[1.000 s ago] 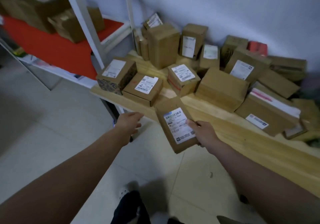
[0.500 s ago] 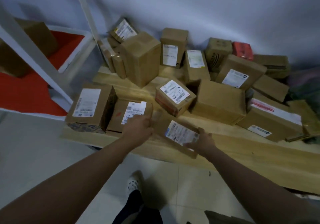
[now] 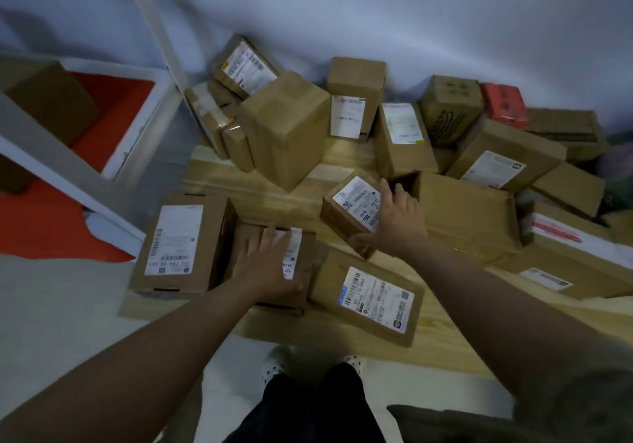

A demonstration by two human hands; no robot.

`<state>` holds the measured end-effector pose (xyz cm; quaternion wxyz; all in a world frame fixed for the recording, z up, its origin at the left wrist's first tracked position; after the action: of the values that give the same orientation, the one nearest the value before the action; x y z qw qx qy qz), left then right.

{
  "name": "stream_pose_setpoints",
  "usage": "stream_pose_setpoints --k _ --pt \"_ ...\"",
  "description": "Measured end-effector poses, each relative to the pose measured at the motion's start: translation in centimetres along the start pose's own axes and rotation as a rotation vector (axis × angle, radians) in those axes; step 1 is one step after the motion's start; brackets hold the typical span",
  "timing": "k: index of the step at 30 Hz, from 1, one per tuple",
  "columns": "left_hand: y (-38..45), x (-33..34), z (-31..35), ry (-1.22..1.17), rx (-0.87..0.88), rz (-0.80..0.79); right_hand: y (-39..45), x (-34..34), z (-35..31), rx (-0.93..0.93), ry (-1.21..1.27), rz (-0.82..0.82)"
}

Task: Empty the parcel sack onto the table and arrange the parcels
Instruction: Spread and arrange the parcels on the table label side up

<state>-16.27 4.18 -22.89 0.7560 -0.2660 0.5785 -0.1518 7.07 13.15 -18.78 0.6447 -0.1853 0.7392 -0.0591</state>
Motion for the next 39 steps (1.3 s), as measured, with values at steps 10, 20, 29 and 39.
stream_pose_setpoints --k 10,20,29,39 --pt "-0.4 -2.8 0.3 -0.251 -0.099 0.192 0.8 -1.0 1.4 -0.429 -0.22 -0.256" --pt "5.3 -16.4 3.2 -0.513 -0.187 0.601 5.2 -7.0 -2.0 -0.388 0.145 -0.04" --pt "8.0 -17.8 3.1 -0.403 0.13 0.574 6.6 -8.4 -1.9 0.023 1.094 -0.18" --pt "6.6 -14.0 2.0 0.348 0.808 1.084 7.0 -8.5 -4.3 0.338 1.707 -0.368"
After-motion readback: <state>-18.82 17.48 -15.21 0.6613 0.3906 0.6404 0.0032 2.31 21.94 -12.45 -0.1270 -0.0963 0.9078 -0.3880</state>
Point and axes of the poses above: each hand's wrist, its own y-axis towards the middle knuckle, its own x-axis out of the palm, z = x × y, the point moved 1 cm from there along y, towards the middle knuckle, and after that the axes turned 6 degrees about -x, right-handed, at the moved point
